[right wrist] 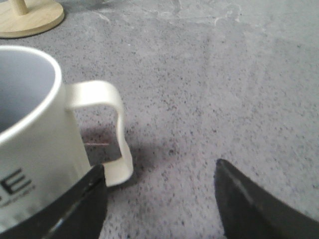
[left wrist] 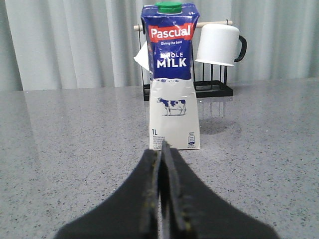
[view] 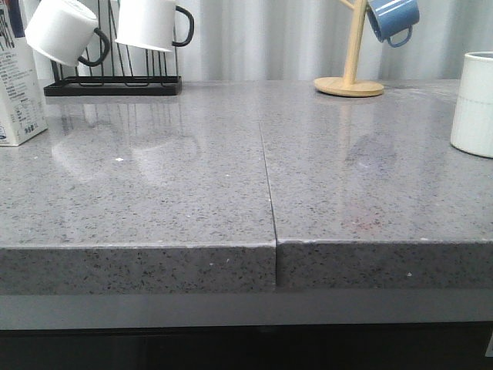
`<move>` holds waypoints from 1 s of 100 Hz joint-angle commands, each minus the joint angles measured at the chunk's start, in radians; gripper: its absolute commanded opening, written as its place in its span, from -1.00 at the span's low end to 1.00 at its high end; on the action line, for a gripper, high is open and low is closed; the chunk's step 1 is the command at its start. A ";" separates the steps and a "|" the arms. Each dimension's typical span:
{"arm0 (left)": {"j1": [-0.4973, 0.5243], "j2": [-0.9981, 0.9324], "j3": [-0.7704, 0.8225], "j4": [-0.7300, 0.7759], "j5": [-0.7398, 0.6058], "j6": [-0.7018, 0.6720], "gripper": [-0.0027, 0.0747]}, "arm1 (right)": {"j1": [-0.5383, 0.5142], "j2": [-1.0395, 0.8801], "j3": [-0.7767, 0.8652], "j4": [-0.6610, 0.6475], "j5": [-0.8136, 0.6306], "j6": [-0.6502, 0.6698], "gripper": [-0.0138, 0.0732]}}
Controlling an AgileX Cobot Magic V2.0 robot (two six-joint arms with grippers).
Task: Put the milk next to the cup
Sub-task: 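Move the right gripper toward the white HOME mug's handle, then grasp the mug handle with the right gripper and lift it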
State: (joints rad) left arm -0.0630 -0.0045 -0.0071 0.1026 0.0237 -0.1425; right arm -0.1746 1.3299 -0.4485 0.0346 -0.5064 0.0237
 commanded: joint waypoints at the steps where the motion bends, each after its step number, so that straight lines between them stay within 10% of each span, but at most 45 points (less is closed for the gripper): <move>1: 0.003 -0.032 0.051 -0.002 -0.078 -0.007 -0.99 | -0.005 -0.002 -0.046 -0.022 -0.101 0.010 0.41; 42: 0.003 -0.032 0.051 -0.002 -0.078 -0.007 -0.99 | -0.005 0.164 -0.168 -0.067 -0.183 0.061 0.38; 76: 0.003 -0.032 0.051 -0.002 -0.078 -0.007 -0.99 | -0.005 0.224 -0.193 -0.067 -0.222 0.062 -0.85; 100: 0.003 -0.032 0.051 -0.002 -0.078 -0.007 -0.99 | 0.035 0.176 -0.193 -0.065 -0.231 0.040 -0.81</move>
State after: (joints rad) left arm -0.0630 -0.0045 -0.0071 0.1026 0.0237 -0.1425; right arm -0.1595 1.5718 -0.6110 -0.0258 -0.6471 0.0873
